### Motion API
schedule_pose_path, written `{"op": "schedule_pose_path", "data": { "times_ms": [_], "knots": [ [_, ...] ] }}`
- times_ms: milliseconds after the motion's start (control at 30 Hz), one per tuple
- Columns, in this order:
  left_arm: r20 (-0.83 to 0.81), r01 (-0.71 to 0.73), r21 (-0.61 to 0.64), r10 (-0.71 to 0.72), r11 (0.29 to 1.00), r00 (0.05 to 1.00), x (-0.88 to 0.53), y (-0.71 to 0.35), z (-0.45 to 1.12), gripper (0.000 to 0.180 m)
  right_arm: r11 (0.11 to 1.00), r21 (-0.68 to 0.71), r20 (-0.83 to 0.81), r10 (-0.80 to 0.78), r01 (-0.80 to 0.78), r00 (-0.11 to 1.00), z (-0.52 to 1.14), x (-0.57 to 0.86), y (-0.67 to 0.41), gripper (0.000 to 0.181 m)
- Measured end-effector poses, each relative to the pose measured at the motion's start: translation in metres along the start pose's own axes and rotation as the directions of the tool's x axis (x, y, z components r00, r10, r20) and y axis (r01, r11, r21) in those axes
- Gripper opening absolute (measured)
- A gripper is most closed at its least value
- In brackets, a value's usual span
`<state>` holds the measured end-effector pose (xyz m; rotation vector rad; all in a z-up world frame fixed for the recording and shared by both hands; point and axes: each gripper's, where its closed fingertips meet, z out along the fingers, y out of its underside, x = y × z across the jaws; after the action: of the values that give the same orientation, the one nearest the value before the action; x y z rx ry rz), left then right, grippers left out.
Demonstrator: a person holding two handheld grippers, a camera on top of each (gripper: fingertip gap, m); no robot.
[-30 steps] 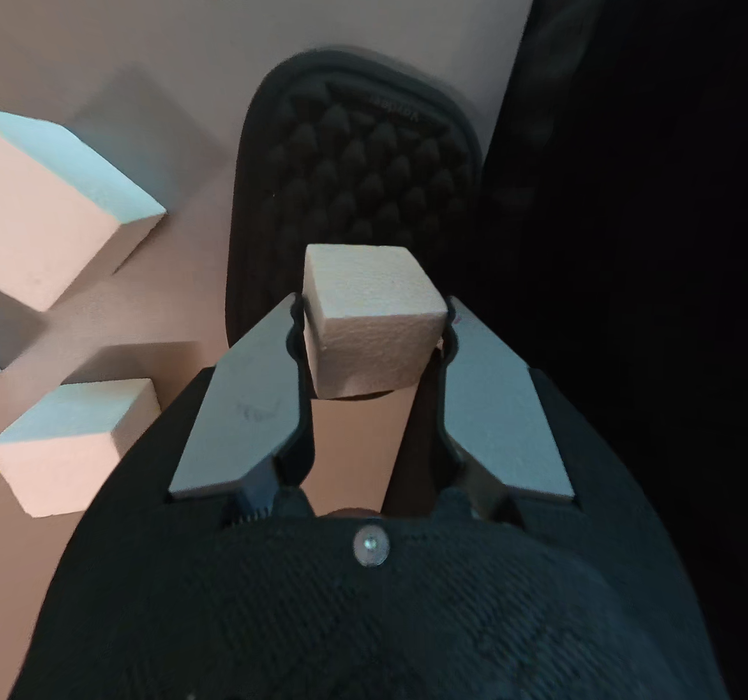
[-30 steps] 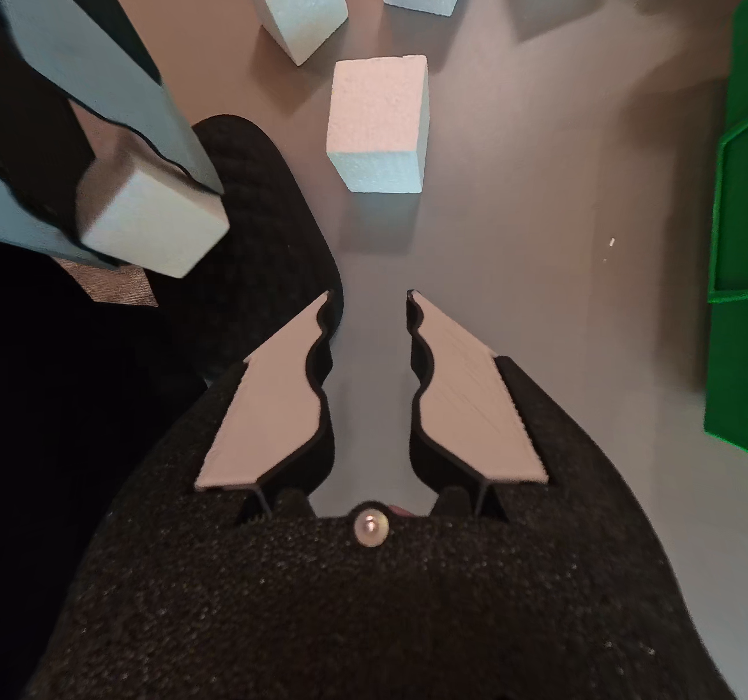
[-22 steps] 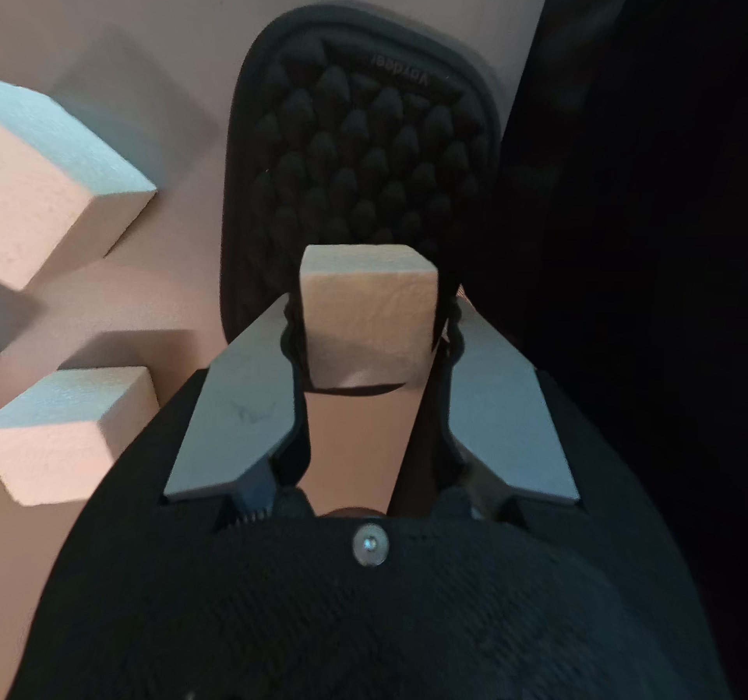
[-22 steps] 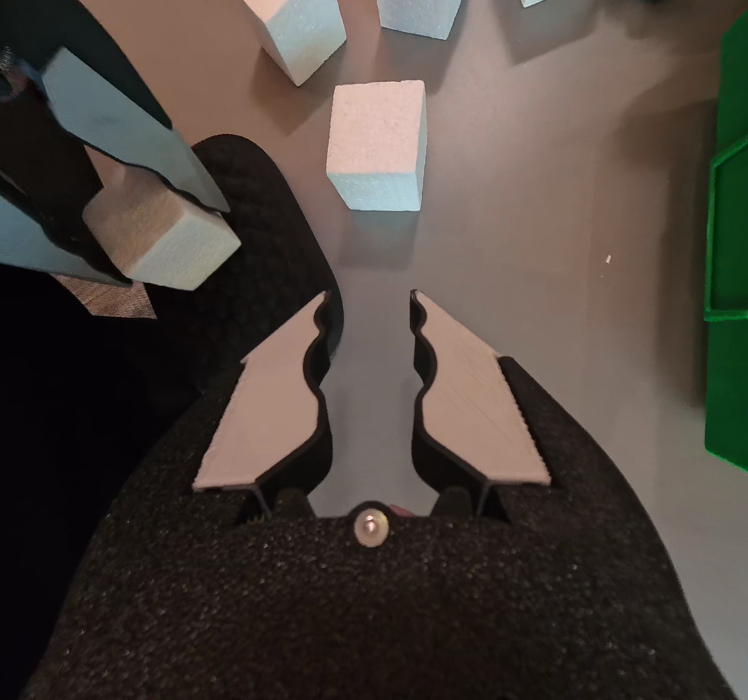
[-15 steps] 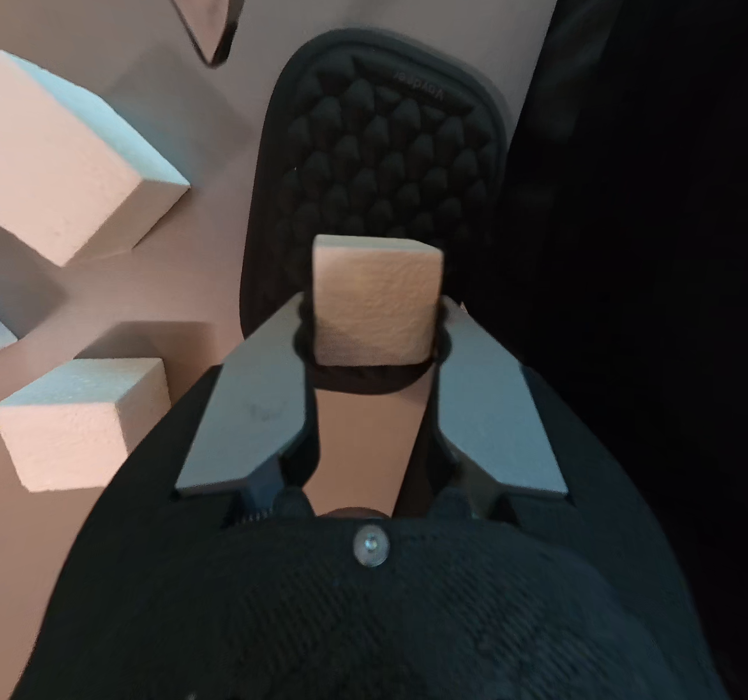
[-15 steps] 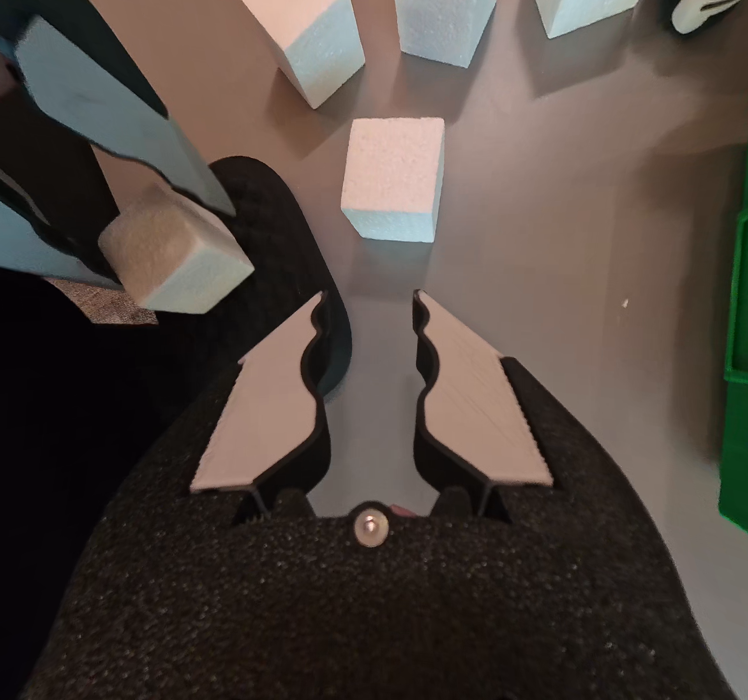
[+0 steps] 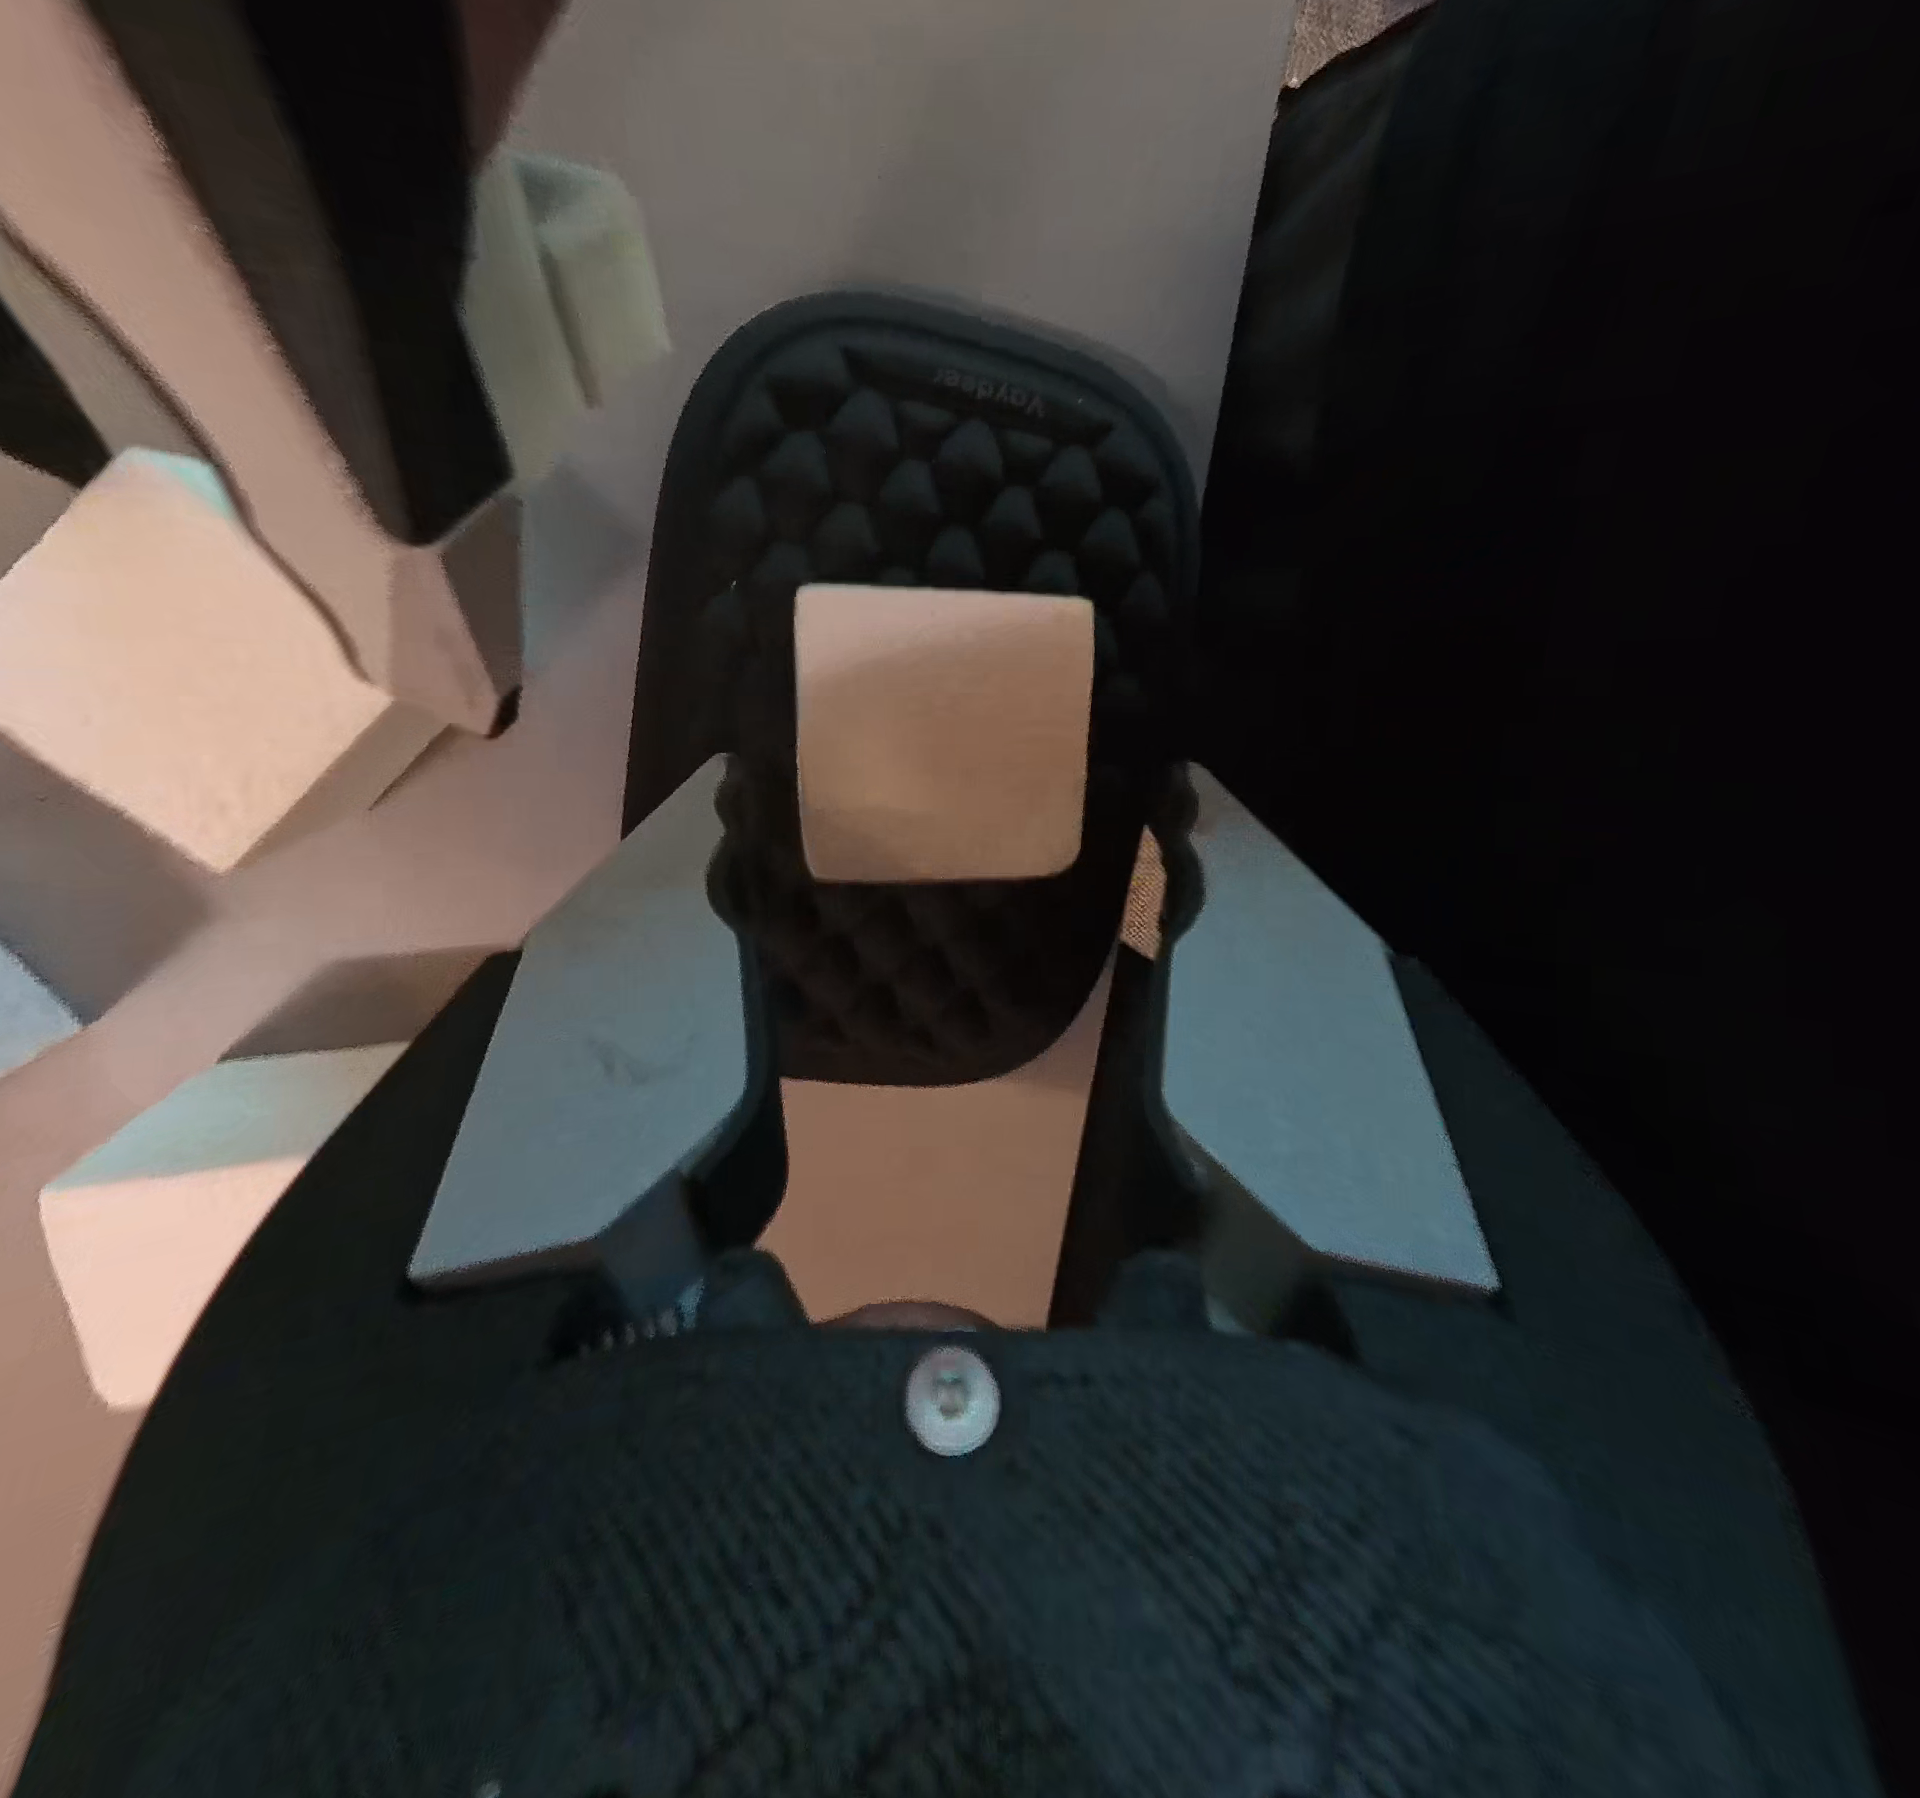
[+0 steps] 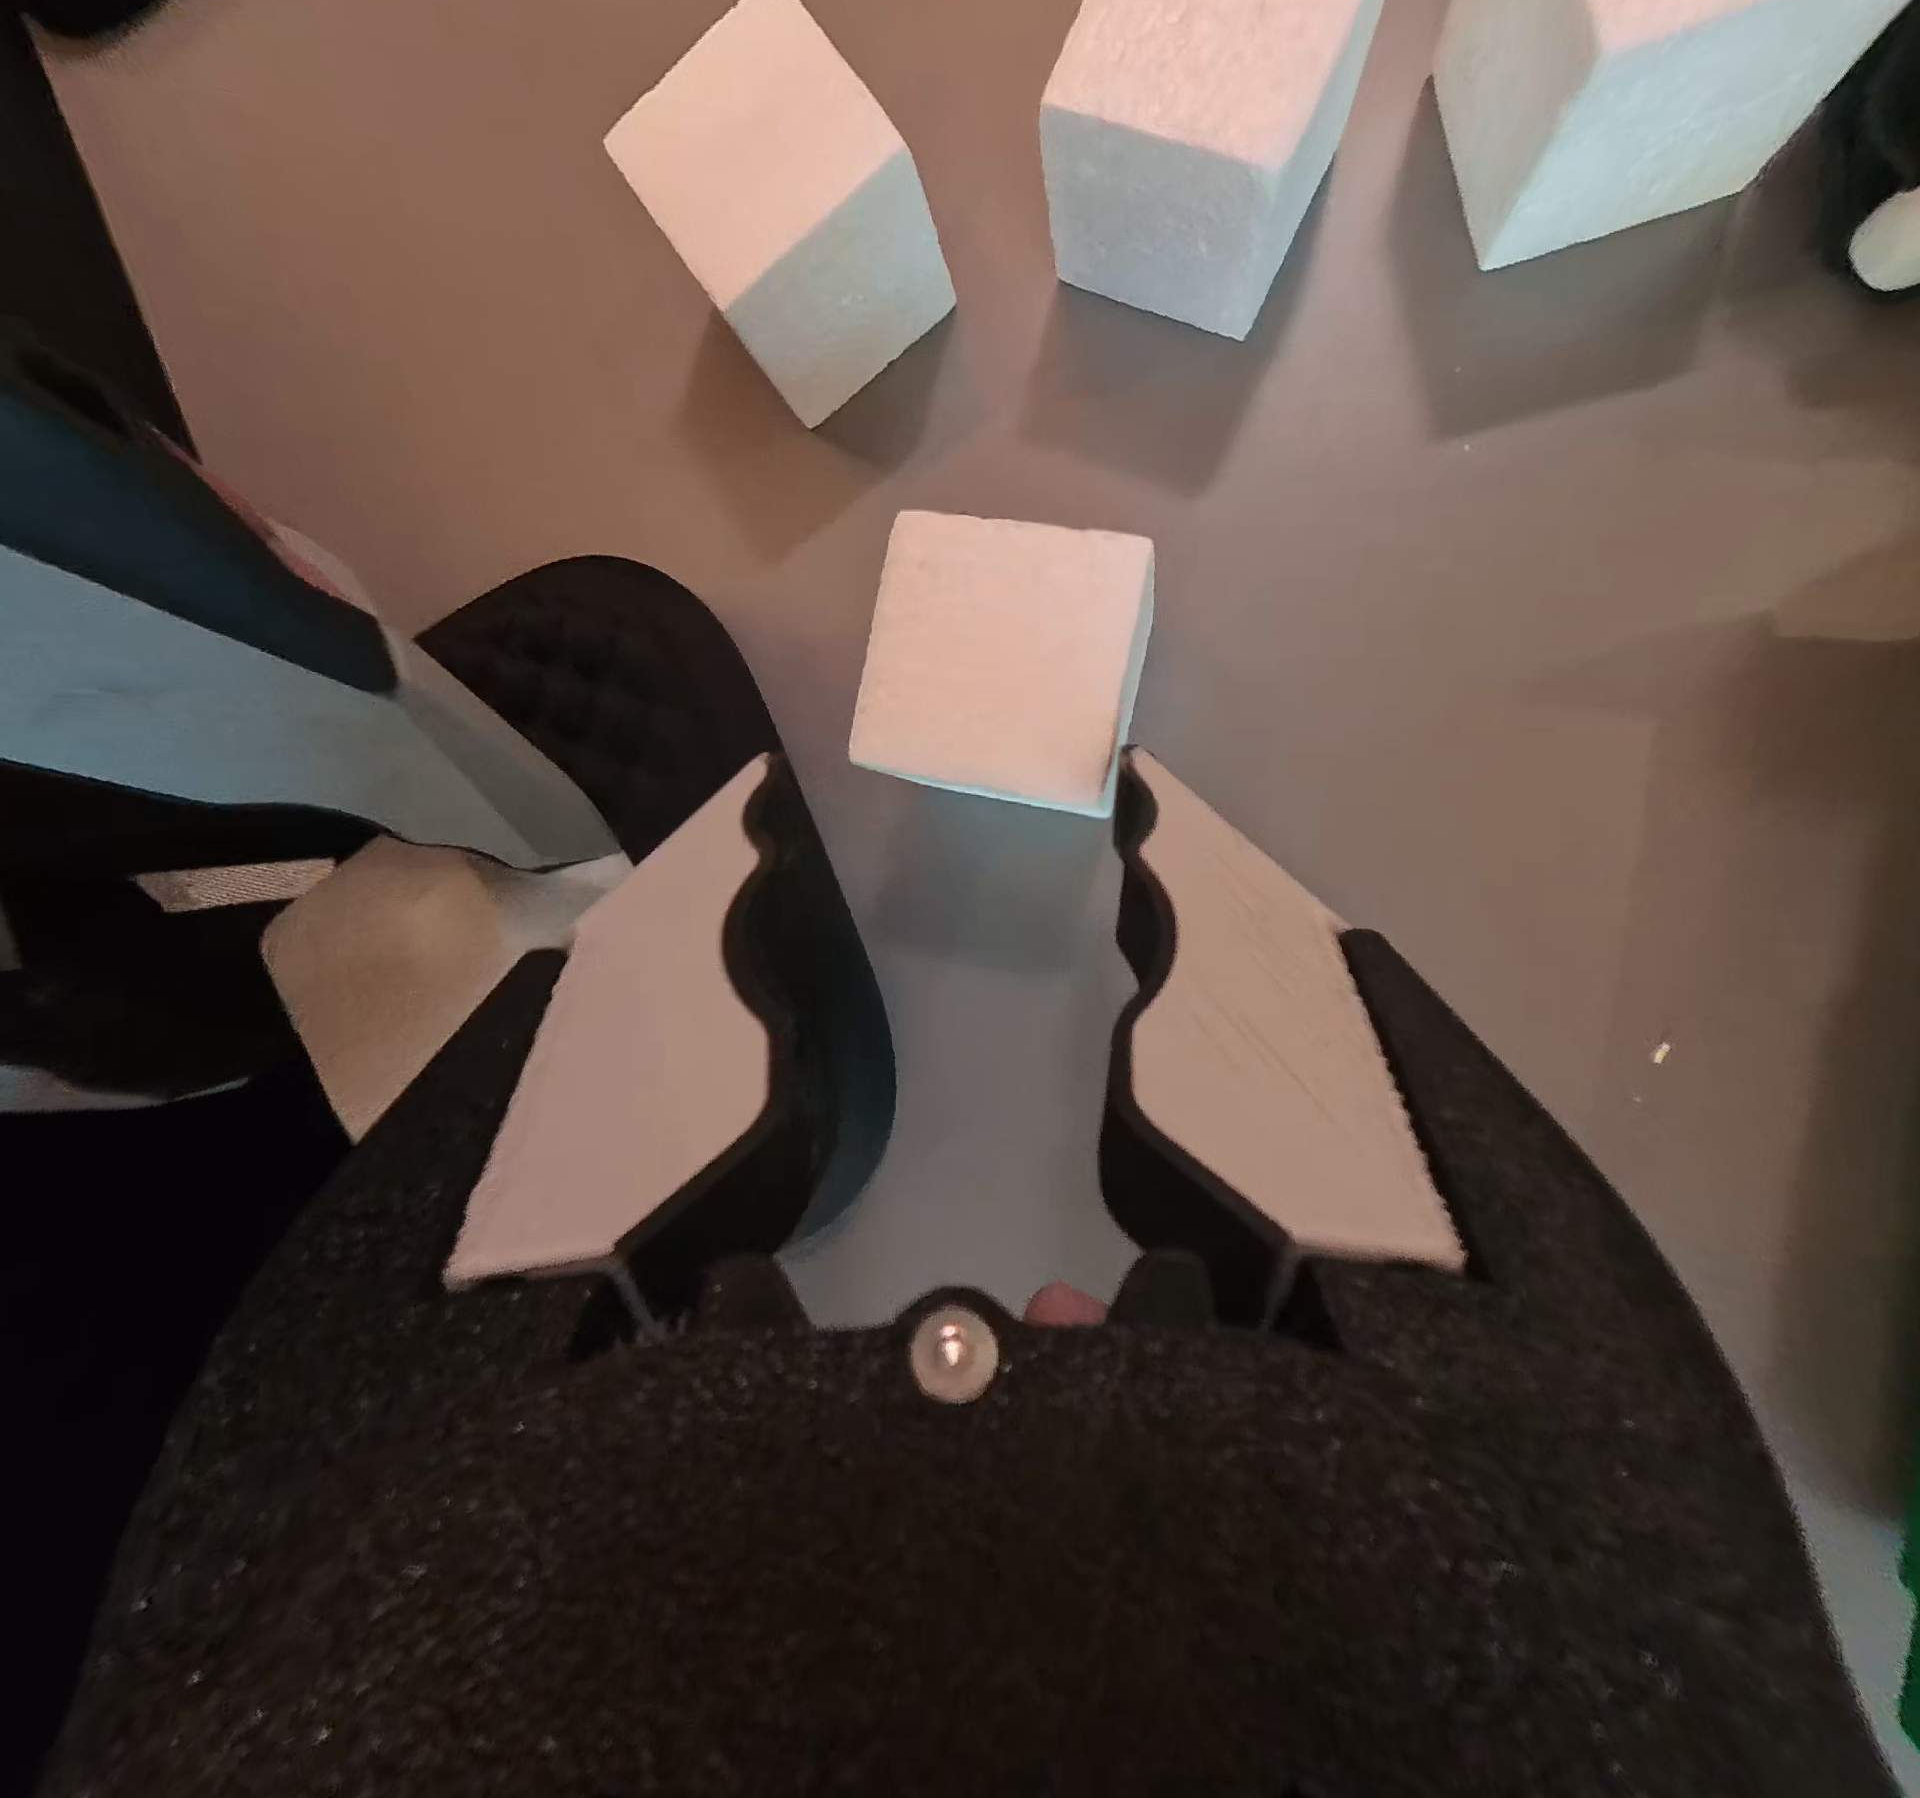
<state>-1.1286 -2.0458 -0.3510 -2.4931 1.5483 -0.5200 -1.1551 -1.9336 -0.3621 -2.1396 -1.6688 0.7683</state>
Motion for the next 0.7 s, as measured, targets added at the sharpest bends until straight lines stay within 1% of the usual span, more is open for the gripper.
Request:
{"op": "schedule_pose_path", "data": {
  "times_ms": [67, 167, 233, 267, 333, 400, 467, 633, 700],
  "knots": [
    [0.034, 0.004, 0.002, -0.004, 1.0, 0.999, -0.004, 0.006, -0.007, 0.075, 1.0, -0.017, -0.049, -0.006, 0.005, 0.999, 0.007, 0.006, 0.001, 0.073],
    [0.062, 0.038, 0.017, -0.039, 0.999, 0.997, -0.006, 0.015, -0.017, 0.075, 0.997, -0.071, -0.096, -0.027, 0.02, 0.995, 0.02, 0.014, 0.006, 0.073],
    [0.075, 0.066, 0.026, -0.067, 0.998, 0.995, -0.007, 0.02, -0.023, 0.075, 0.993, -0.105, -0.09, -0.056, 0.047, 0.994, 0.029, 0.014, 0.009, 0.069],
    [0.089, 0.074, 0.026, -0.076, 0.997, 0.993, -0.008, 0.022, -0.026, 0.075, 0.992, -0.113, -0.093, -0.074, 0.063, 0.993, 0.031, 0.015, 0.01, 0.059],
    [0.115, 0.09, 0.034, -0.093, 0.995, 0.989, -0.008, 0.027, -0.034, 0.074, 0.989, -0.129, -0.082, -0.084, 0.073, 0.993, 0.029, 0.014, 0.01, 0.059],
    [0.128, 0.117, 0.061, -0.124, 0.991, 0.984, -0.006, 0.032, -0.042, 0.072, 0.99, -0.111, -0.042, -0.095, 0.09, 0.995, 0.017, 0.007, 0.006, 0.059],
    [0.126, 0.158, 0.083, -0.168, 0.984, 0.978, -0.003, 0.04, -0.049, 0.071, 0.988, -0.077, 0.045, -0.128, 0.131, 0.991, -0.005, -0.012, 0.0, 0.06],
    [0.136, 0.247, 0.146, -0.266, 0.958, 0.954, 0.002, 0.063, -0.062, 0.071, 0.94, -0.044, 0.169, -0.327, 0.339, 0.93, -0.065, -0.067, -0.011, 0.059],
    [0.132, 0.284, 0.169, -0.307, 0.944, 0.942, 0.002, 0.072, -0.065, 0.07, 0.91, -0.063, 0.218, -0.389, 0.411, 0.895, -0.076, -0.088, -0.008, 0.059]
  ]
}}
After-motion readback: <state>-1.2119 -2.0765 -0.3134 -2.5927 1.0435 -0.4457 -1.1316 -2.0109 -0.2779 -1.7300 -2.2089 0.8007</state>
